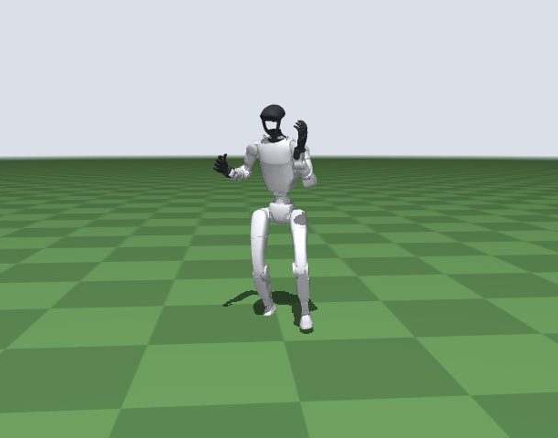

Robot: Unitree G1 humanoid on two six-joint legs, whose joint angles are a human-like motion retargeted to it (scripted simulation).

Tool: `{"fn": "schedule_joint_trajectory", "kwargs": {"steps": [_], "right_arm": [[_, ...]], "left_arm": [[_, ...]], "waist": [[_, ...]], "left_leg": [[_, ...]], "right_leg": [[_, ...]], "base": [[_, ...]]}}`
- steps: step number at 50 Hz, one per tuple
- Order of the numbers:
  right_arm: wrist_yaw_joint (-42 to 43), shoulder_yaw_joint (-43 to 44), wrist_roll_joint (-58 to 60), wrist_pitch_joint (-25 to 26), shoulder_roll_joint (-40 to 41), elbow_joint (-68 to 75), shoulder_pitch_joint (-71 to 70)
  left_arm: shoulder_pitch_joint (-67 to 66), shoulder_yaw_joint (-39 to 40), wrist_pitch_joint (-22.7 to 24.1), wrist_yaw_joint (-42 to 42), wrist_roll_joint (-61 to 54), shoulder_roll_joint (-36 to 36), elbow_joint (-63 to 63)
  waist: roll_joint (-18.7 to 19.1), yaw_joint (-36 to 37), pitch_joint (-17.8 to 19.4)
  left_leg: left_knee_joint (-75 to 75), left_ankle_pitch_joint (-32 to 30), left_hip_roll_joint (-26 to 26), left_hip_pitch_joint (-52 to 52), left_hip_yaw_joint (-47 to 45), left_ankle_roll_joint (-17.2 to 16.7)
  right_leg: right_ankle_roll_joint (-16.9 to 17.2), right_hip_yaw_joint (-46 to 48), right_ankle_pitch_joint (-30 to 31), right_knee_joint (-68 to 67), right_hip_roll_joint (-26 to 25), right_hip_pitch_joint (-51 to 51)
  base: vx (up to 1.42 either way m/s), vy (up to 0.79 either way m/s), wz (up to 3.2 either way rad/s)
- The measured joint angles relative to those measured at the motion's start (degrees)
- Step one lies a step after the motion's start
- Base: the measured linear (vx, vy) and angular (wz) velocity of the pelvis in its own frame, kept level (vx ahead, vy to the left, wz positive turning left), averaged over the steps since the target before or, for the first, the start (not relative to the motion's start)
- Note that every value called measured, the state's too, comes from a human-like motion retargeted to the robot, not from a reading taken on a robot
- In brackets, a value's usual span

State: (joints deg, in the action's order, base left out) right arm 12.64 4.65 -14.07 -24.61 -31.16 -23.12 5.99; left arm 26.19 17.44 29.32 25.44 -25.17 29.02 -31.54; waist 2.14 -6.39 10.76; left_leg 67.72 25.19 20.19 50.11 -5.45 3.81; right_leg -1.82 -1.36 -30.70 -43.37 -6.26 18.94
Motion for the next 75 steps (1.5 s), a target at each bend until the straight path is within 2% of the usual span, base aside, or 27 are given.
{"fn": "schedule_joint_trajectory", "kwargs": {"steps": [4, 7, 10, 13, 15, 18, 21, 23, 25, 28, 31, 33, 35, 38, 40, 43, 45, 49, 53, 55, 58, 60, 62, 65, 68, 72, 75], "right_arm": [[5.81, 3.71, 3.52, -1.87, -3.11, -6.17, -8.45], [11.53, 7.03, 7.44, -3.54, -8.05, -12.31, -18.77], [17.79, 6.26, 11.92, -4.6, -15.58, -16.98, -33.12], [21.24, -2.13, 13.66, -5.18, -22.71, -18.02, -47.82], [20.88, -8.5, 13.91, -5.17, -25.87, -17.17, -54.2], [16.87, -13.9, 14.05, -4.14, -26.14, -14.56, -54.32], [11.62, -12.51, 12.05, -2.82, -20.55, -10.92, -43.75], [8.69, -9.9, 9.48, -1.9, -14.24, -7.84, -34.48], [6.8, -7.6, 6.59, -0.53, -7.77, -4.93, -26.76], [4.72, -5.85, 2.96, 1.47, -1.23, -0.9, -19.19], [2.12, -6.29, 1.35, 3.9, 0.51, 1.45, -13.64], [0.56, -6.84, 0.79, 4.84, -0.52, 1.66, -11.33], [-0.09, -6.63, 0.87, 5.1, -2.17, 0.34, -12.02], [1.37, -5.09, 2.16, 4.52, -4.23, -4.27, -22.8], [3.5, -6.23, 3.44, 3.84, -5.29, -8.12, -32.83], [5.02, -8.68, 6.24, 3.09, -6.19, -12.85, -42.63], [5.6, -8.22, 7.16, 2.75, -7.33, -13.63, -43.03], [4.65, -4.78, 4.63, 1.83, -9.23, -10.9, -29.0], [1.78, 0.48, 3.07, 2.04, -9.25, -2.76, -8.96], [-0.03, 2.83, 3.26, 2.27, -9.16, 2.59, -0.58], [-1.81, 5.22, 3.02, 2.61, -8.57, 6.7, 5.6], [-1.5, 6.27, 2.36, 2.54, -7.35, 5.18, 5.07], [0.0, 6.44, 2.77, 2.47, -6.11, -0.07, 0.63], [3.44, 4.15, 7.09, 2.75, -6.28, -9.65, -10.42], [6.78, -0.73, 14.86, 4.37, -8.31, -15.39, -26.11], [8.59, -8.08, 22.42, 6.57, -10.59, -14.8, -43.37], [9.04, -11.53, 23.49, 6.23, -11.23, -11.95, -45.01]], "left_arm": [[-6.1, 2.77, -0.83, 2.51, 0.04, -1.9, 3.45], [-15.46, 6.83, -1.54, 4.24, 0.58, -4.55, 6.49], [-28.09, 9.57, -3.18, 4.27, 2.03, -7.22, 10.99], [-40.28, 6.24, -6.04, 0.05, 3.19, -9.15, 16.58], [-46.49, 2.21, -7.84, -4.64, 3.17, -10.07, 17.54], [-49.67, -3.26, -10.15, -12.06, 3.73, -9.68, 12.61], [-43.17, -6.66, -10.74, -17.2, 3.67, -5.98, 6.67], [-33.59, -8.64, -10.37, -19.21, 1.96, -1.79, 4.78], [-20.85, -11.2, -9.77, -19.53, -0.6, 3.25, 5.41], [1.2, -16.34, -8.43, -15.86, -2.96, 10.35, 10.99], [21.76, -21.53, -7.47, -9.61, -3.84, 16.34, 22.03], [30.5, -23.63, -7.86, -6.84, -5.03, 18.97, 28.63], [34.42, -25.02, -8.28, -6.16, -6.29, 19.78, 32.53], [29.26, -23.97, -7.16, -11.67, -7.22, 16.03, 29.85], [14.78, -18.63, -7.8, -18.03, -6.42, 10.34, 21.25], [-9.86, -13.39, -10.62, -27.69, -4.9, 0.31, 12.31], [-20.15, -11.44, -11.69, -30.85, -3.67, -3.23, 9.35], [-20.13, -7.67, -10.49, -28.28, 0.43, -1.12, 3.6], [-2.44, -5.47, -8.39, -18.2, 11.35, 9.6, 0.89], [10.76, -7.99, -8.64, -11.12, 18.18, 16.54, 3.57], [27.93, -16.74, -9.33, -3.99, 20.31, 23.63, 13.31], [32.31, -21.87, -8.83, -2.95, 17.13, 25.18, 19.97], [27.69, -23.53, -7.81, -5.13, 12.29, 23.87, 23.45], [10.42, -20.02, -7.53, -10.78, 4.19, 17.68, 22.01], [-6.92, -14.49, -8.59, -15.88, -1.75, 9.67, 18.35], [-19.17, -8.91, -9.19, -18.35, -3.79, 3.98, 16.43], [-19.65, -6.47, -8.67, -16.74, -1.17, 3.96, 14.74]], "waist": [[-1.78, 3.02, -0.1], [-3.96, 6.97, 0.18], [-5.94, 12.21, 0.31], [-6.81, 17.42, 0.25], [-6.76, 19.33, 0.48], [-6.11, 18.0, 0.61], [-4.28, 13.77, 0.39], [-2.26, 10.17, -0.11], [0.14, 6.09, -0.96], [3.72, -0.96, -2.72], [6.56, -6.82, -4.06], [6.86, -9.13, -4.95], [5.6, -9.83, -5.72], [2.29, -6.35, -4.21], [0.41, -2.39, -3.18], [-3.22, 2.64, -3.78], [-5.06, 4.63, -4.19], [-5.05, 2.9, -4.49], [-0.8, -4.71, -4.18], [2.27, -9.78, -3.64], [6.37, -16.18, -3.06], [7.98, -18.34, -3.21], [7.59, -17.48, -4.07], [4.43, -11.89, -6.15], [-1.13, -3.49, -7.55], [-7.91, 5.84, -7.05], [-9.77, 6.46, -6.81]], "left_leg": [[6.61, -1.14, 0.4, 0.99, 2.97, 0.28], [13.83, -1.69, 0.25, 1.81, 3.81, 1.96], [16.72, -2.28, -3.05, 0.59, 2.54, 2.29], [10.3, -3.74, -10.05, -5.31, -0.93, 0.57], [2.81, -4.59, -15.75, -10.7, -3.08, -0.57], [-8.4, -0.72, -24.05, -18.48, -3.54, 0.61], [-14.95, 3.93, -29.19, -22.69, 0.02, 2.79], [-18.12, 4.54, -30.91, -24.16, 3.41, 3.01], [-21.5, 2.81, -31.74, -25.79, 6.67, 1.82], [-24.85, -2.12, -30.85, -26.53, 9.03, -1.26], [-21.8, -3.19, -27.42, -24.8, 8.34, -2.79], [-15.75, -0.28, -24.94, -22.96, 6.94, -2.8], [-7.37, 4.68, -21.78, -21.01, 4.84, -1.86], [5.61, 5.97, -14.4, -19.3, 1.56, -2.1], [11.23, 2.31, -9.14, -19.87, -0.6, -2.7], [12.36, -1.42, -6.71, -22.38, -2.14, -3.84], [11.22, -1.95, -5.38, -23.79, -3.3, -3.6], [11.12, 0.0, -2.03, -22.94, -5.45, -1.3], [10.03, 2.76, 0.28, -19.19, -6.47, 0.04], [5.46, 3.51, 0.24, -18.13, -6.42, -0.43], [-3.74, 3.07, -1.32, -20.37, -6.51, -1.39], [-8.6, 3.55, -2.12, -23.52, -7.96, -1.0], [-13.08, 4.07, -3.56, -27.43, -10.47, -0.42], [-18.8, 5.15, -6.89, -33.15, -15.23, 0.75], [-22.59, 7.57, -10.31, -37.28, -21.35, 2.85], [-24.74, 9.99, -13.19, -39.36, -29.11, 4.84], [-24.78, 10.21, -13.56, -38.68, -31.43, 4.88]], "right_leg": [[-0.5, -0.25, -1.45, -4.14, -1.12, 1.53], [-1.35, -0.08, -3.75, -9.13, -1.01, 2.45], [-1.86, 0.52, -4.47, -12.87, 0.39, 3.35], [-0.13, 2.98, 0.79, -15.97, 4.1, 4.17], [1.64, 5.53, 7.9, -22.31, 8.75, 6.25], [0.84, 8.19, 11.22, -39.51, 18.03, 12.41], [1.34, 6.63, 14.08, -52.51, 23.83, 19.25], [2.42, 5.19, 16.52, -54.29, 25.53, 22.84], [3.47, 4.39, 18.32, -49.53, 26.36, 24.72], [5.67, 3.69, 19.91, -33.79, 24.6, 23.93], [7.16, 3.48, 20.2, -19.28, 20.2, 20.18], [5.85, 4.53, 15.92, -16.35, 18.47, 17.84], [2.81, 6.04, 7.62, -18.29, 17.82, 16.87], [-0.08, 5.79, -0.37, -21.48, 13.93, 16.49], [-0.75, 3.77, -1.28, -20.35, 9.94, 15.91], [-0.23, -0.68, -1.09, -16.47, 6.16, 14.15], [-0.04, -2.85, -0.91, -14.27, 4.94, 12.76], [0.1, -4.59, -1.37, -12.61, 3.68, 10.54], [-0.26, -5.1, -2.03, -12.32, 2.57, 8.03], [-0.06, -5.51, -1.79, -11.22, 2.06, 6.52], [1.65, -7.24, 0.5, -7.42, 1.36, 4.46], [3.12, -7.92, 2.87, -4.32, 1.62, 3.56], [5.31, -8.57, 5.72, -2.08, 3.0, 3.22], [8.8, -8.28, 9.64, -1.8, 7.01, 5.03], [11.42, -7.86, 11.4, -3.33, 11.17, 8.91], [10.34, -4.92, 11.74, -4.88, 16.49, 14.52], [8.09, -2.75, 11.08, -6.19, 18.43, 17.19]], "base": [[-0.12, -0.09, -0.36], [0.0, 0.0, 0.0], [0.08, 0.03, 0.2], [0.15, 0.08, 0.57], [0.18, 0.08, 0.97], [0.19, 0.05, 1.37], [0.2, -0.05, 1.71], [0.2, -0.18, 1.79], [0.2, -0.28, 1.69], [0.19, -0.36, 1.51], [0.19, -0.36, 0.81], [0.2, -0.3, -0.11], [0.2, -0.24, -0.68], [0.21, -0.14, -1.5], [0.2, -0.05, -2.27], [0.2, 0.01, -2.31], [0.2, 0.02, -1.78], [0.22, 0.01, -0.99], [0.26, 0.03, -0.36], [0.29, 0.11, -0.24], [0.28, 0.19, -0.73], [0.23, 0.28, -1.48], [0.14, 0.34, -2.04], [-0.01, 0.36, -2.43], [-0.15, 0.31, -2.48], [-0.19, 0.19, -1.85], [-0.11, 0.07, -0.56]]}}
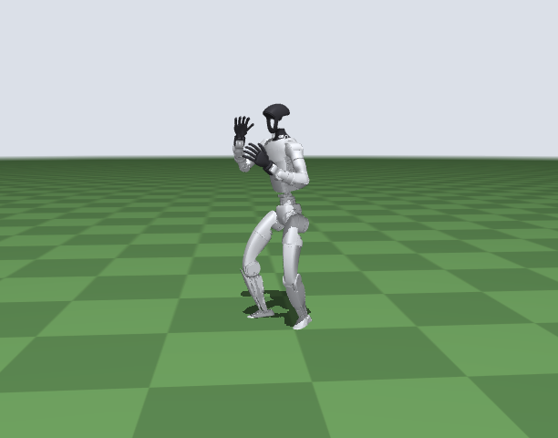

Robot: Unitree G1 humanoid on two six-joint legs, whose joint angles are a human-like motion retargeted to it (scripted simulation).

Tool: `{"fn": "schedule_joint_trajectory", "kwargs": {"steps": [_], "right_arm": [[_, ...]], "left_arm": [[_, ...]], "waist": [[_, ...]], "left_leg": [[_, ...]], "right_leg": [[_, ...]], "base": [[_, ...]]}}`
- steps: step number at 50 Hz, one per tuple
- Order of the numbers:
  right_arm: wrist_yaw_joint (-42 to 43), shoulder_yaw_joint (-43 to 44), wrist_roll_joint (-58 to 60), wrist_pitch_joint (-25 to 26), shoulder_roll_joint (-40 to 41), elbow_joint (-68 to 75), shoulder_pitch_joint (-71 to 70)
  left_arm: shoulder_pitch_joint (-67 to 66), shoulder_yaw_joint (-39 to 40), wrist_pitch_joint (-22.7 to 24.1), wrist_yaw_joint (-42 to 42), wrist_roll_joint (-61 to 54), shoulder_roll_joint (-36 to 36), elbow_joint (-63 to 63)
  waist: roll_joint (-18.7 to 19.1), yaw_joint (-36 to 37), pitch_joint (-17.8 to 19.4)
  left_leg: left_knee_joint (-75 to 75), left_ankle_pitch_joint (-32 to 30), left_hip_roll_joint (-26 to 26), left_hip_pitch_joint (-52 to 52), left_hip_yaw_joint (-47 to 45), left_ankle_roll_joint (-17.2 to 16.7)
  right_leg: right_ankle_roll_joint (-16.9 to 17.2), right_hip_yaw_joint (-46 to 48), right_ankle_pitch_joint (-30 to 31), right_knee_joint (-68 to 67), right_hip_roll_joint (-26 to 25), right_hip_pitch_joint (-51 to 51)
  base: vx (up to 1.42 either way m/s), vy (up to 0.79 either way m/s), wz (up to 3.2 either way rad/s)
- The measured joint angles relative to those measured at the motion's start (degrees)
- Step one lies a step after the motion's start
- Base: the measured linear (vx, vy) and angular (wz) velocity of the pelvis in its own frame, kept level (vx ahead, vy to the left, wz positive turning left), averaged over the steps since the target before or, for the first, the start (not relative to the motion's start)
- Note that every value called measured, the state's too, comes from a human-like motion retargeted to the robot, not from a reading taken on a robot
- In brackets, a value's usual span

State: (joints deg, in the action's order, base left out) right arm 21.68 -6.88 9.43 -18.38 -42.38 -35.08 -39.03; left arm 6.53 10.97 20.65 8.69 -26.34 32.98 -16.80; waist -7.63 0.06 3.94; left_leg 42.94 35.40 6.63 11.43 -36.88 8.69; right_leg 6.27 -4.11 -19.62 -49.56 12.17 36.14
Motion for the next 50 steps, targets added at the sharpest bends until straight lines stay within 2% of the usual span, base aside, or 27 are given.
{"fn": "schedule_joint_trajectory", "kwargs": {"steps": [2, 5, 7, 10, 13, 15, 17, 20, 22, 25, 28, 33, 37, 40, 45, 48, 50], "right_arm": [[0.79, -1.34, -1.22, -1.0, -0.3, 3.0, 4.89], [2.45, 1.88, -3.82, -3.41, -1.82, 8.86, 19.73], [2.38, 8.13, -5.03, -4.48, -2.29, 13.58, 34.29], [1.07, 19.59, -5.97, -4.68, 0.2, 19.57, 55.76], [2.83, 27.6, -5.87, -4.58, 5.34, 20.46, 66.25], [5.72, 30.44, -4.86, -4.93, 8.94, 17.46, 65.81], [9.46, 29.97, -2.28, -5.01, 11.08, 11.3, 58.81], [12.89, 22.27, 1.43, -4.56, 10.63, 2.21, 41.48], [12.51, 14.73, 3.84, -3.44, 8.83, -2.09, 27.28], [11.16, 3.69, 7.48, -1.48, 5.05, -4.79, 5.05], [10.99, -3.77, 10.77, 0.27, 1.05, -4.13, -12.15], [10.9, -12.14, 13.34, 2.39, -7.56, 2.32, -28.63], [8.57, -16.93, 10.21, 0.96, -15.68, 6.59, -28.11], [4.21, -16.0, 4.52, -2.26, -18.51, 3.82, -14.31], [-4.62, -9.47, -2.86, -4.66, -10.63, -1.93, 16.18], [-6.68, -10.23, -1.44, -3.93, -5.73, -1.53, 21.06], [-6.66, -10.65, 1.28, -3.25, -4.25, -1.75, 18.4]], "left_arm": [[4.62, 0.48, 0.51, 3.39, 4.64, 2.94, -1.93], [18.09, -1.96, 0.14, 13.21, 16.57, 11.83, -3.07], [29.99, -6.25, -1.06, 20.61, 24.72, 18.54, -2.36], [45.24, -13.21, -2.31, 27.82, 31.59, 25.46, -1.51], [49.66, -16.12, -1.33, 29.74, 31.87, 26.58, -3.53], [46.07, -16.04, 0.29, 28.1, 29.8, 23.79, -5.44], [35.48, -12.98, 2.01, 23.46, 24.93, 17.52, -6.92], [17.23, -8.62, 1.96, 16.78, 16.61, 7.08, -4.38], [8.73, -7.76, 0.42, 13.38, 13.09, 3.17, 0.28], [-0.49, -7.02, -2.03, 9.03, 9.2, 1.39, 7.49], [-8.79, -6.26, -3.14, 5.57, 7.11, 1.07, 11.89], [-23.48, -5.16, -4.09, -2.47, 2.48, 0.2, 13.36], [-30.93, -5.59, -4.16, -9.41, -2.75, 0.2, 6.55], [-30.9, -6.6, -4.07, -12.12, -5.13, 0.36, -2.27], [-22.51, -11.44, -2.96, -11.18, -5.7, -0.35, -14.72], [-17.77, -14.7, -2.13, -10.22, -5.66, -1.93, -17.95], [-15.44, -16.52, -1.68, -9.45, -5.81, -2.91, -18.23]], "waist": [[1.13, -3.67, -0.5], [5.64, -14.42, -1.3], [9.43, -22.76, -0.66], [13.98, -33.05, 2.08], [15.54, -36.43, 4.81], [15.22, -33.82, 5.42], [14.06, -27.45, 5.11], [10.57, -17.01, 3.26], [7.22, -10.5, 2.12], [1.91, -2.61, 1.79], [-2.19, 2.95, 2.69], [-5.6, 8.33, 4.91], [-4.89, 8.61, 5.75], [-2.48, 5.98, 5.27], [1.63, 1.45, 3.72], [2.81, 0.29, 3.27], [2.95, 0.47, 2.85]], "left_leg": [[0.59, 0.29, 0.56, 1.33, 0.24, -0.26], [2.38, 1.32, 2.28, 4.88, 3.97, -1.0], [3.58, 1.2, 3.77, 7.41, 7.63, -2.18], [5.58, -0.22, 5.93, 10.05, 12.89, -3.96], [9.41, 0.31, 8.27, 11.29, 15.65, -4.12], [12.28, 1.81, 9.68, 10.92, 15.73, -3.46], [13.74, 3.13, 10.39, 8.71, 14.34, -2.61], [12.76, 3.28, 8.86, 4.71, 11.68, -1.49], [10.56, 2.75, 6.62, 2.55, 10.35, -0.96], [6.21, 1.56, 2.7, 0.15, 9.1, -0.54], [2.95, 0.59, -0.45, -0.78, 9.27, -0.66], [-0.23, -0.08, -4.36, -1.4, 10.46, -0.73], [-2.62, -0.58, -6.49, -2.16, 12.55, -1.12], [-3.64, -0.45, -6.56, -2.01, 15.45, -1.56], [-4.4, 0.0, -6.52, -1.36, 20.31, -2.44], [-2.56, 0.85, -6.61, -0.87, 21.74, -2.39], [-1.12, 1.41, -6.15, -0.61, 22.03, -2.21]], "right_leg": [[-1.99, 1.61, -1.32, -1.16, 0.26, 0.95], [-4.85, 4.54, -3.56, -2.94, -0.86, 1.12], [-6.03, 5.34, -3.77, -3.46, -3.35, 0.35], [-5.8, 3.78, -2.17, -1.76, -8.56, -2.18], [-5.59, 3.54, -1.62, -0.58, -11.12, -4.2], [-5.57, 3.96, -2.83, -0.76, -11.67, -5.33], [-5.24, 3.74, -4.37, -0.74, -11.86, -6.81], [-4.1, 2.17, -5.66, -0.8, -10.86, -8.01], [-3.19, 1.13, -5.88, -0.98, -9.45, -8.12], [-1.88, -0.02, -5.67, -1.25, -6.8, -7.94], [-1.07, -0.17, -5.52, -2.06, -4.26, -7.46], [-0.56, 1.02, -5.99, -4.66, 0.08, -6.87], [-0.74, 3.37, -5.78, -6.11, 3.2, -8.07], [-1.08, 6.16, -4.73, -6.55, 4.06, -9.57], [-3.6, 10.23, -5.6, -6.66, 4.53, -11.43], [-5.04, 9.89, -8.47, -6.64, 3.84, -11.97], [-5.5, 9.13, -9.93, -6.37, 2.78, -12.12]], "base": [[0.0, 0.01, 0.23], [0.08, 0.01, 1.13], [0.13, -0.01, 1.59], [0.13, -0.02, 1.45], [0.07, -0.02, 0.56], [-0.01, -0.01, -0.24], [-0.04, -0.01, -0.9], [-0.08, -0.01, -1.06], [-0.09, 0.0, -0.74], [-0.09, 0.01, -0.25], [-0.07, 0.02, 0.23], [-0.01, 0.05, 0.56], [0.07, 0.09, 0.96], [0.11, 0.1, 1.2], [0.11, 0.05, 1.01], [0.06, -0.02, 0.56], [0.03, -0.07, 0.23]]}}
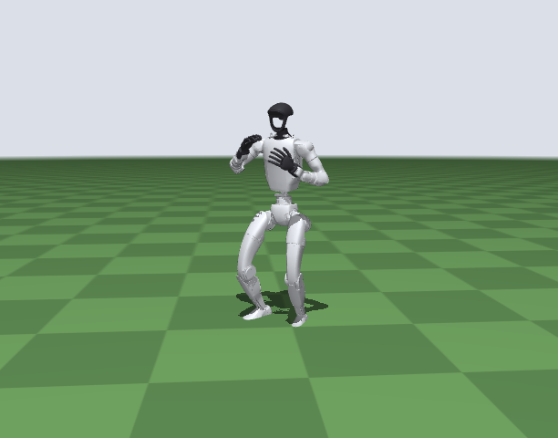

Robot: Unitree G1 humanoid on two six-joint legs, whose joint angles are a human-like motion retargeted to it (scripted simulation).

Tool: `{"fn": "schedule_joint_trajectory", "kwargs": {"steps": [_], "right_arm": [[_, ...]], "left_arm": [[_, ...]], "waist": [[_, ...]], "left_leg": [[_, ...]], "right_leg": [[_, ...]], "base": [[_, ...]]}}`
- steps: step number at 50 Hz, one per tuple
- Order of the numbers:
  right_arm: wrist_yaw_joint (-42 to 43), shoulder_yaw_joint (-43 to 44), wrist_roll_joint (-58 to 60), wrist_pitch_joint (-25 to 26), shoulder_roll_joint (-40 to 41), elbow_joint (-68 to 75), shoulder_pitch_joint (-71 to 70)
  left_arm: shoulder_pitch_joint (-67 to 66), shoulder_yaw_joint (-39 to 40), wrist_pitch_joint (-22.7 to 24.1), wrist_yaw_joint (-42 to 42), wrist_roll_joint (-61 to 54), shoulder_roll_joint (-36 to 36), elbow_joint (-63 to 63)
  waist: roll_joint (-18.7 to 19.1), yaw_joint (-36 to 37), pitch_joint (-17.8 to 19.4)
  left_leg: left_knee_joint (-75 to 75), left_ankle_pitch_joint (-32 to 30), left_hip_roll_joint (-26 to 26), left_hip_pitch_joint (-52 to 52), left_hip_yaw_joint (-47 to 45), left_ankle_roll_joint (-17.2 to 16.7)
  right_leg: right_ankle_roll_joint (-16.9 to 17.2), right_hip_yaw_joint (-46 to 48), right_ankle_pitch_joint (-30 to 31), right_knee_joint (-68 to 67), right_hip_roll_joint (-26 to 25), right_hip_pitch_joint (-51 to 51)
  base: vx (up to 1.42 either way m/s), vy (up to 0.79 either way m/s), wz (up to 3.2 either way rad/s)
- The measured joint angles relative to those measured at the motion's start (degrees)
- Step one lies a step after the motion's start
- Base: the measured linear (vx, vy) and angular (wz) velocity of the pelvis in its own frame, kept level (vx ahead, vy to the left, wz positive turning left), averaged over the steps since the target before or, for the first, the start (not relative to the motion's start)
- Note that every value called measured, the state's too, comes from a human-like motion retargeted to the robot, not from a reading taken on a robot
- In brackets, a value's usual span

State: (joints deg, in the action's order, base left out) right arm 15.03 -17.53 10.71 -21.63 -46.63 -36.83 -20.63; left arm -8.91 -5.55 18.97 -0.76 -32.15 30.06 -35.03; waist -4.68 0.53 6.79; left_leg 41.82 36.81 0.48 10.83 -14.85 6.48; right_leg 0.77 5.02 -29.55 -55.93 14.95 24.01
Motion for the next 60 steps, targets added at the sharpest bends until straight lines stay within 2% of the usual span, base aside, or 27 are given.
{"fn": "schedule_joint_trajectory", "kwargs": {"steps": [5, 9, 12, 15, 20, 24, 28, 30, 33, 37, 40, 43, 45, 47, 50, 53, 55, 58, 60], "right_arm": [[6.35, -1.48, 8.63, 3.65, -2.43, 2.52, -25.03], [10.73, -5.53, 10.01, 8.13, -5.79, 12.25, -46.62], [11.6, -6.17, 5.55, 8.7, -6.68, 17.49, -50.85], [8.58, 2.11, -3.32, 6.42, -5.03, 15.58, -35.61], [-1.01, 16.72, -23.24, 2.32, 9.04, 17.8, 4.63], [-3.94, 21.29, -29.37, 4.04, 19.16, 31.56, 25.79], [-2.54, 24.08, -28.79, 4.64, 23.38, 37.83, 33.27], [-0.73, 25.04, -28.41, 3.59, 22.82, 35.52, 31.08], [0.39, 24.55, -27.62, 1.7, 17.9, 25.55, 20.62], [-1.88, 18.16, -24.75, 1.62, 8.22, 9.76, -0.65], [-2.77, 12.76, -20.86, 1.82, 1.07, 1.98, -17.94], [-2.96, 7.05, -17.5, 2.37, -6.14, 0.49, -30.89], [-3.75, 3.72, -17.06, 2.29, -10.52, 2.13, -33.59], [-5.71, 3.28, -19.27, 1.87, -12.71, 5.47, -27.48], [-10.11, 10.85, -24.2, 2.04, -9.39, 11.78, -4.19], [-10.65, 23.05, -22.73, 3.87, 2.24, 23.34, 21.97], [-8.53, 28.59, -18.92, 5.85, 9.31, 32.93, 32.98], [-4.32, 33.05, -14.04, 7.41, 13.63, 37.98, 38.34], [-1.77, 35.02, -11.46, 6.48, 11.95, 32.37, 34.99]], "left_arm": [[1.02, -0.34, -0.1, 0.9, -4.94, -1.88, 6.47], [-2.86, 2.65, -1.33, -0.27, -10.39, -2.34, 15.11], [-6.26, 5.57, -2.54, -3.18, -14.28, -5.05, 19.23], [-6.45, 7.47, -3.87, -6.5, -15.68, -6.21, 19.37], [7.73, 8.45, -3.01, -9.42, -13.03, -0.53, 9.86], [26.44, 9.74, 0.64, -2.73, -5.04, 3.99, 2.25], [38.23, 9.25, 2.61, 5.62, 1.01, 4.79, -0.4], [37.92, 9.38, 2.94, 8.1, 0.66, 3.48, 0.37], [29.4, 10.32, 2.15, 8.31, -2.52, 1.94, 6.0], [13.14, 12.54, -1.16, 3.66, -5.29, 2.3, 18.42], [2.38, 13.64, -3.46, 1.29, -5.84, 2.22, 26.1], [-4.98, 14.37, -3.88, -0.98, -6.56, 0.69, 29.06], [-7.21, 14.09, -3.94, -2.73, -6.77, -1.12, 28.75], [-6.4, 13.25, -4.17, -3.99, -5.34, -2.64, 27.19], [-1.1, 12.35, -4.18, -4.04, -0.69, -3.14, 22.56], [7.46, 13.27, -2.03, 0.22, 5.66, -2.4, 16.08], [12.78, 15.49, 0.12, 5.12, 11.12, -0.99, 12.47], [14.76, 20.23, 0.78, 12.34, 20.52, 3.19, 11.69], [11.29, 21.69, -1.56, 16.03, 25.82, 5.85, 16.3]], "waist": [[-1.72, 1.97, 0.29], [-3.32, 4.09, 1.69], [-2.99, 4.47, 2.32], [-2.13, 3.5, 1.78], [1.05, -0.75, 0.54], [6.12, -4.39, 0.09], [8.45, -5.23, -0.1], [7.5, -4.19, -0.09], [4.17, -1.49, 1.16], [0.12, 2.09, 3.09], [-1.97, 4.58, 3.47], [-2.65, 5.08, 3.44], [-1.89, 3.76, 2.91], [0.06, 1.41, 2.02], [3.99, -2.48, 0.61], [7.85, -5.55, 0.22], [10.42, -7.07, 0.18], [12.45, -7.7, 0.81], [11.54, -6.78, 1.46]], "left_leg": [[6.36, 1.67, 2.37, 1.24, -0.48, 0.34], [11.68, 2.64, 4.08, 2.99, -0.23, -0.18], [13.25, 0.15, 5.98, 4.42, 1.65, -1.73], [14.34, -4.47, 9.34, 6.16, 2.35, -3.26], [19.04, -7.4, 14.82, 10.12, -0.58, -2.25], [21.57, -6.57, 15.3, 13.05, -1.86, -1.68], [21.16, -6.57, 13.49, 13.98, -1.21, -1.7], [21.36, -6.12, 12.78, 13.54, -0.69, -1.62], [23.19, -6.44, 11.83, 12.3, 0.56, -1.54], [28.02, -10.57, 12.69, 10.52, 2.13, -1.85], [30.76, -11.12, 14.43, 10.88, 2.64, -1.35], [31.35, -9.17, 16.39, 11.98, 2.75, -1.39], [30.44, -7.72, 18.4, 12.67, 1.97, -1.63], [27.98, -6.58, 20.52, 13.03, 0.71, -2.21], [21.45, -6.17, 21.91, 13.11, -1.45, -3.51], [14.42, -6.99, 18.66, 12.86, -1.94, -4.91], [12.62, -6.56, 15.7, 13.32, -1.0, -4.85], [15.57, -2.91, 12.12, 14.52, 0.75, -2.63], [17.93, -0.04, 10.1, 14.83, 0.95, -0.66]], "right_leg": [[0.02, -3.36, -2.72, -1.72, -2.67, 2.45], [-1.28, -3.74, -4.7, -3.79, -3.77, 4.6], [-2.81, -1.91, -4.86, -2.42, -5.44, 4.08], [-4.02, 0.86, -3.74, 1.66, -7.12, 2.17], [-5.53, 6.82, -2.95, 6.83, -7.73, -1.09], [-7.53, 11.56, -4.54, 5.41, -6.02, -2.6], [-9.28, 14.45, -6.25, 3.0, -4.12, -3.53], [-9.71, 15.33, -6.89, 1.59, -3.3, -4.1], [-9.9, 15.06, -7.33, 0.03, -2.87, -4.93], [-10.34, 13.1, -6.28, -0.38, -3.87, -4.91], [-10.64, 11.76, -5.49, -0.74, -4.46, -3.39], [-10.23, 11.19, -5.1, -1.13, -4.43, -1.37], [-9.6, 11.83, -4.81, -0.68, -4.03, -0.27], [-8.95, 13.46, -4.22, 0.84, -3.38, -0.07], [-7.59, 16.51, -2.28, 5.02, -2.14, -1.99], [-5.03, 15.91, -0.36, 6.7, -0.1, -5.11], [-4.14, 14.86, 0.1, 5.32, 1.64, -6.36], [-3.22, 10.56, -1.11, 1.11, 3.3, -6.47], [-2.22, 6.97, -2.92, -1.04, 4.52, -5.83]], "base": [[-0.01, -0.15, -0.1], [0.01, -0.23, -0.22], [0.06, -0.24, 0.07], [0.09, -0.21, 0.62], [0.09, -0.16, 1.46], [0.05, -0.12, 1.89], [-0.02, -0.07, 1.31], [-0.07, -0.04, 0.6], [-0.09, -0.01, -0.01], [-0.09, 0.02, -0.35], [-0.06, 0.05, -0.14], [-0.03, 0.09, 0.3], [-0.02, 0.12, 0.86], [-0.02, 0.15, 1.35], [-0.03, 0.2, 2.02], [-0.05, 0.27, 2.72], [-0.05, 0.32, 2.57], [-0.02, 0.33, 1.72], [0.04, 0.29, 0.59]]}}
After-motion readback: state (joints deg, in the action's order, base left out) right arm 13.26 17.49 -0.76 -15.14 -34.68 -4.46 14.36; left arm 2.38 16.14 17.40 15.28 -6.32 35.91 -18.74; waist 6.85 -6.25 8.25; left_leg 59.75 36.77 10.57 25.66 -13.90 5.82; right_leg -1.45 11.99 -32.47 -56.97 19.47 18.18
